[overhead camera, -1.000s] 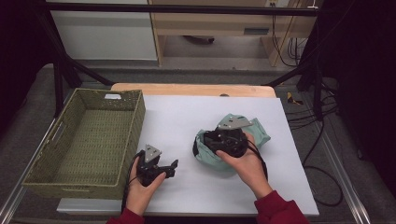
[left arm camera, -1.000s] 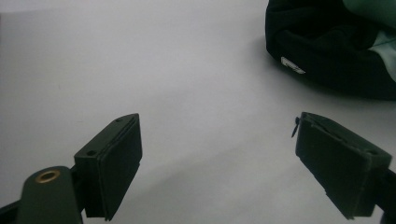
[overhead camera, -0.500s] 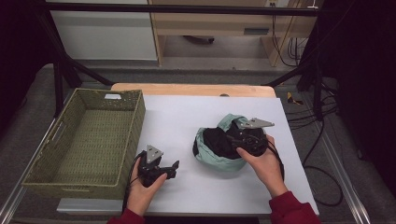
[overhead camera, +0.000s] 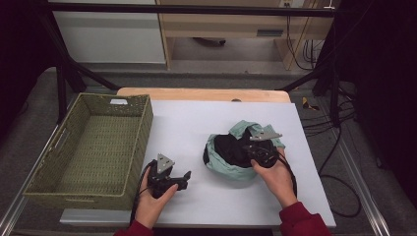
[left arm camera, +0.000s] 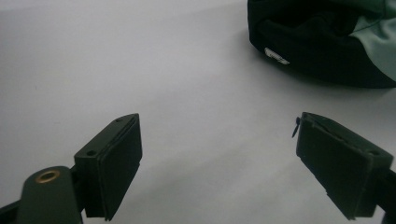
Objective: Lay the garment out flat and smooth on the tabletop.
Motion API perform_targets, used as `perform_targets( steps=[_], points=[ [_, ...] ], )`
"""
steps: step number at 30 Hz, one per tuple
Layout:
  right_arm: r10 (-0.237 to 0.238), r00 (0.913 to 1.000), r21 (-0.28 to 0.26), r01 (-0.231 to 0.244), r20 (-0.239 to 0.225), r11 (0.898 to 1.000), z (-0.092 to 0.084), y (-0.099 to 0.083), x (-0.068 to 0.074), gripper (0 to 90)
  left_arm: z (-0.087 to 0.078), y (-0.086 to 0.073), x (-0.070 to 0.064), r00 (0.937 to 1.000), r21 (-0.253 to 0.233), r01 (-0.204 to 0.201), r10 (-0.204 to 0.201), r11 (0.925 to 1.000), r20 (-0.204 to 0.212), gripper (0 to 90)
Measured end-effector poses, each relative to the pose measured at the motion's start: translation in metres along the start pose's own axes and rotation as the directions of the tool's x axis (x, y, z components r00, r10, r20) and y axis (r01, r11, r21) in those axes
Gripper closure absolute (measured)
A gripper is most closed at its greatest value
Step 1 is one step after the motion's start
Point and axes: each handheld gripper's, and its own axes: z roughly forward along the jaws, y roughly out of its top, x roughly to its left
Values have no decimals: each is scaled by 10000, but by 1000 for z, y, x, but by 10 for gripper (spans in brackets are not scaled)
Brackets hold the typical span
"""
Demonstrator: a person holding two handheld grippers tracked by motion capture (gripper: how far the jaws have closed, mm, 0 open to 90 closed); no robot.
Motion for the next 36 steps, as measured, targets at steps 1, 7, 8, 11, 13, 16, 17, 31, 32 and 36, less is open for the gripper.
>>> perform_targets(
  steps=[1, 7, 8, 11, 13, 16, 17, 31, 32, 36],
  points=[
    [-9, 10000, -32, 9, -52, 10000, 0, 1, 0, 899, 0, 0, 0, 10000, -29, 24, -24, 10000, -1, 143],
    [-3, 9999, -395, -2, -111, 9992, -8, 10, 1, 900, 0, 0, 0, 10000, -27, 5, -5, 10000, -15, 144],
    [10, 10000, -369, -11, -36, 9993, -9, 12, 0, 899, -1, 0, 0, 10000, -40, 2, -2, 10000, -17, 144],
    [235, 9996, -376, -228, 184, 9990, -10, 12, -5, 781, -1, 0, 1, 10000, -35, -6, 6, 10000, -44, 144],
    [347, 9991, -261, -341, 228, 9991, -7, 10, -8, 670, -1, 0, 1, 10000, -27, -2, 2, 10000, -41, 144],
    [593, 9979, -171, -588, 264, 9981, -4, 4, -12, 547, -1, 0, 0, 10000, -21, -3, 3, 10000, -26, 144],
    [652, 9977, -153, -649, 189, 9978, -3, 3, -12, 507, 0, 0, 0, 10000, -26, 0, 0, 10000, -34, 144],
    [40, 9983, 670, -79, 579, 9977, 15, 1, -5, 871, 2, -1, -3, 9999, 100, -138, 138, 9999, 4, 143],
    [148, 9987, 580, -176, 479, 9982, 15, 3, -5, 879, 2, -1, -3, 9999, 92, -122, 122, 9999, -4, 143],
    [253, 9997, 189, -254, 57, 9995, 8, 17, -2, 881, 2, -1, -3, 9999, 101, -156, 156, 9998, -25, 143]
  ],
)
